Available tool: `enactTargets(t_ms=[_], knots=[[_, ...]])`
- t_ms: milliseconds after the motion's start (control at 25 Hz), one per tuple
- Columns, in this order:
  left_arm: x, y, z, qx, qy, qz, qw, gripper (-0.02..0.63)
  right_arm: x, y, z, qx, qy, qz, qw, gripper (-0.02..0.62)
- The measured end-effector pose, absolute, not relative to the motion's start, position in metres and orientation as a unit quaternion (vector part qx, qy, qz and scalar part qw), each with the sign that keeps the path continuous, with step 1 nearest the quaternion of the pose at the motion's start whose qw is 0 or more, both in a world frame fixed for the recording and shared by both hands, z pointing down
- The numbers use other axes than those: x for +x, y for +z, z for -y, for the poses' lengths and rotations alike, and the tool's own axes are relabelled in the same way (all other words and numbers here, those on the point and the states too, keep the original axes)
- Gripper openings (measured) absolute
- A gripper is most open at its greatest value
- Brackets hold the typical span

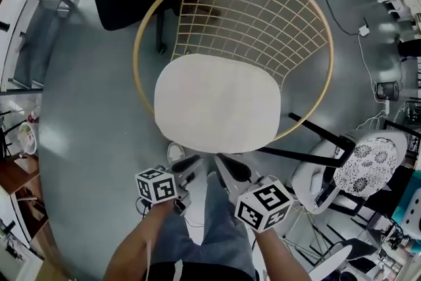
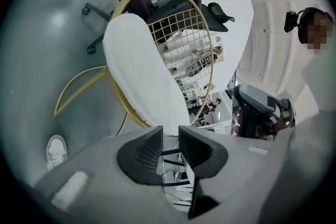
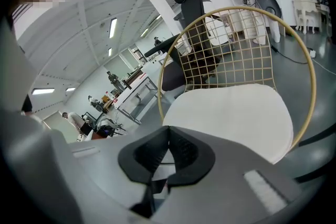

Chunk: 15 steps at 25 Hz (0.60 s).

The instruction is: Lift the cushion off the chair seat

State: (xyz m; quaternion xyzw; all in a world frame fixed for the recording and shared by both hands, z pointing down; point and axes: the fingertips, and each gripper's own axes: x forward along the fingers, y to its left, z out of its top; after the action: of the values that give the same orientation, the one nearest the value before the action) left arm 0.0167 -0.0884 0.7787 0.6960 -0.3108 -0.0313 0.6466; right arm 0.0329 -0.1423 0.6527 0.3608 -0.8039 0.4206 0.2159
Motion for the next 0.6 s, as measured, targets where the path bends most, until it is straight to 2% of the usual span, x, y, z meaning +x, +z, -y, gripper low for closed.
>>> enactTargets(t_ms=[200,480,600], knots=[[0.017,0.800,0.086,0.677,-0.045,0.318,0.662,0.194,0.036,0.662,0.136,0.358,0.425,0.800,0.225,-0.002],[0.020,0.808,0.102,0.674,-0.087,0.309,0.666,0.252,0.034,0.666,0.136,0.352,0.427,0.802,0.226,-0.001],[0.023,0.808,0.111,0.666,-0.113,0.306,0.671,0.256,0.036,0.670,0.134,0.349,0.434,0.798,0.228,-0.001]])
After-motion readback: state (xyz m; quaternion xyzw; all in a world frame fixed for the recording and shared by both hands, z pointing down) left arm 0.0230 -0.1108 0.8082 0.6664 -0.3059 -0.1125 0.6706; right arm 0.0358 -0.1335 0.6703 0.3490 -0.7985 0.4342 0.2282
